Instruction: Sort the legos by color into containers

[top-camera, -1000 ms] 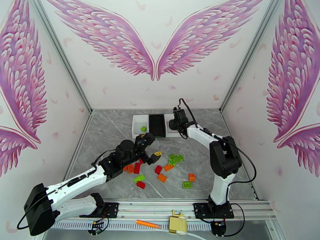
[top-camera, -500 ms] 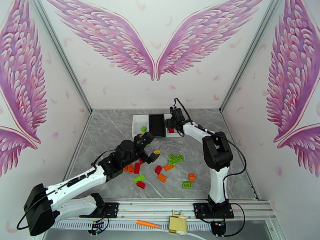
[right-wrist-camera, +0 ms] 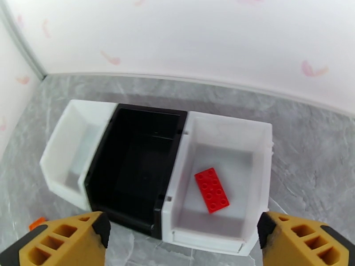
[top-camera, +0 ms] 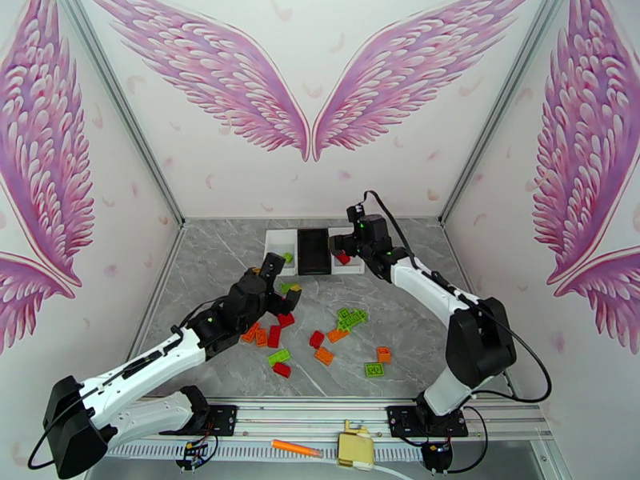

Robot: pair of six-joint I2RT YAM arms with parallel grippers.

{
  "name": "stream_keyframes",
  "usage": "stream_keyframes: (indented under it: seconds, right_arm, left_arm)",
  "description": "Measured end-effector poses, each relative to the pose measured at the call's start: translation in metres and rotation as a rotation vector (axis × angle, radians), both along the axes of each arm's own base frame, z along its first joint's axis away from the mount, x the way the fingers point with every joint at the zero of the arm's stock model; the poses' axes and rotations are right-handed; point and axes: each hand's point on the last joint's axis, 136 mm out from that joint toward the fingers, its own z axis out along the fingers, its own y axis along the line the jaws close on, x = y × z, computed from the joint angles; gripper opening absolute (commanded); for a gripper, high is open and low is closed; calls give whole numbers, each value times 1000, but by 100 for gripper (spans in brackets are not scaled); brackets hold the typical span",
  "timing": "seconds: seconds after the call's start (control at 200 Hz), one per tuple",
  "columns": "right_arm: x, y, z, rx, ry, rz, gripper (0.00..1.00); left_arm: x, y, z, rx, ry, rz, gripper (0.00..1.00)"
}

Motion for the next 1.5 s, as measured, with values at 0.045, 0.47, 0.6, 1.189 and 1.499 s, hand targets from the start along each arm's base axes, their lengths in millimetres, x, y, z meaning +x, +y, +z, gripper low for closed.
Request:
stream_keyframes:
  seconds: [0.045,0.47,0.6,1.189,1.499]
  right_arm:
    - [-12,9,4,7,-9,45,100]
    - [-89,85,29,23,-68,401,99]
    - [-91,84,22,16,-51,402,99]
    - [-94,85,17,19,-32,403,99]
    - [-95,85,11,25,-20,396,99]
  left_arm:
    - [3,16,-6,-11,36,87,99]
    - [-24,96,-82,-114,347,644,99]
    - [-36,107,-102,-220,438,808,99]
    - [-55,96,-185,-528,705,1134,96]
    - [-61,88,-212,-516,817,1178,86]
